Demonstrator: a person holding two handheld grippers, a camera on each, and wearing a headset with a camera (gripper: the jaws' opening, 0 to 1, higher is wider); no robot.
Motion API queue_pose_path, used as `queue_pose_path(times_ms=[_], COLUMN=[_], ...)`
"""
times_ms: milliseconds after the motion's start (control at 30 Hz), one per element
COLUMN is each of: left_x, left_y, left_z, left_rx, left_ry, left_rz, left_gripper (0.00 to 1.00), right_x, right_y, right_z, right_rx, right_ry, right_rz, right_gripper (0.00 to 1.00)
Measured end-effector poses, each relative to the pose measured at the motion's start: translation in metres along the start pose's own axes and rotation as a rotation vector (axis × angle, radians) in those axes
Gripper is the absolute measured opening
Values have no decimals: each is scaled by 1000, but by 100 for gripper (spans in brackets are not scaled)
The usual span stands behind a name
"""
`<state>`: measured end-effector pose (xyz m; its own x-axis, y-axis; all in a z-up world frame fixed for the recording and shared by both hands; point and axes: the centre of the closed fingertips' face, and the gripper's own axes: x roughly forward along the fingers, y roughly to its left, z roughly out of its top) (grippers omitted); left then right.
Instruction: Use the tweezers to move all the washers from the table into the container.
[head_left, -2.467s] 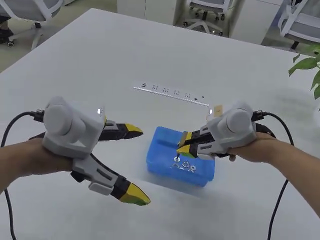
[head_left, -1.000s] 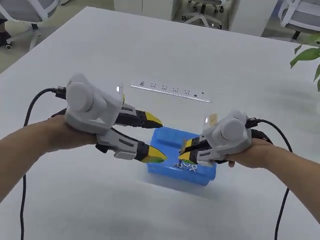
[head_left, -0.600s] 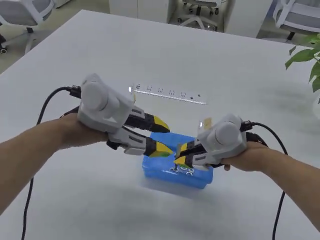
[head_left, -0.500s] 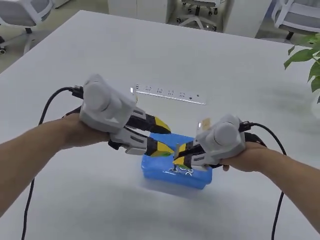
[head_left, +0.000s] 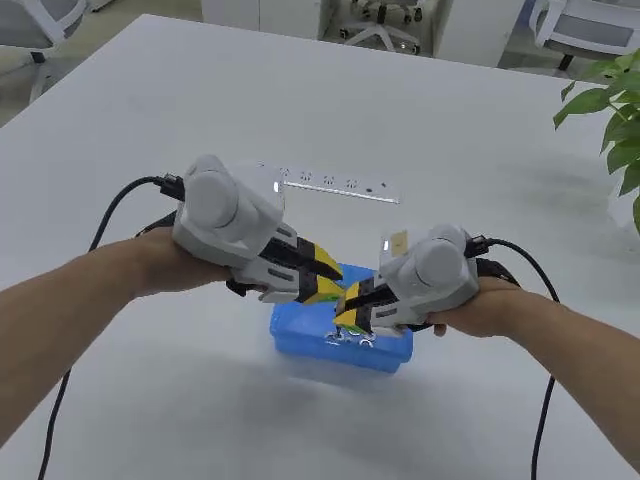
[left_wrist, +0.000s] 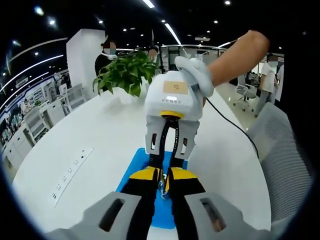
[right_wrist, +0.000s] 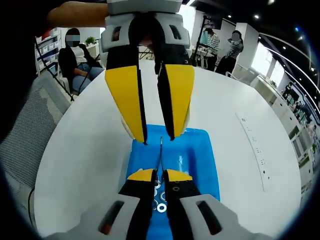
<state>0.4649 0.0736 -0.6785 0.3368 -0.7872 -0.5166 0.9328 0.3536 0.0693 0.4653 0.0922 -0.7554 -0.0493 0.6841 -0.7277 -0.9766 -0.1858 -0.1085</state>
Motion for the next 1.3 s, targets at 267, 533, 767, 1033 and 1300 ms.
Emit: queue_pose_path(times_ms=[267, 533, 767, 1033, 1300], left_x=[9, 11, 9, 7, 4], left_y=[1, -6, -7, -8, -9], left_z=[-2, 3, 4, 10, 16], left_rx=[22, 63, 77, 82, 89], left_ry=[5, 11, 16, 15, 17], left_rz=[-14, -35, -40, -48, -61], left_gripper=[5, 5, 5, 4, 4], right_x=[-1, -2, -3, -7, -13], right_y=[1, 3, 4, 3, 3], right_z=[-2, -2, -2, 2, 6], right_rx=[-6, -19, -22, -18, -16], right_ry=[-2, -5, -6, -15, -24], right_rz=[4, 3, 3, -3, -13], right_gripper=[8, 9, 9, 9, 10])
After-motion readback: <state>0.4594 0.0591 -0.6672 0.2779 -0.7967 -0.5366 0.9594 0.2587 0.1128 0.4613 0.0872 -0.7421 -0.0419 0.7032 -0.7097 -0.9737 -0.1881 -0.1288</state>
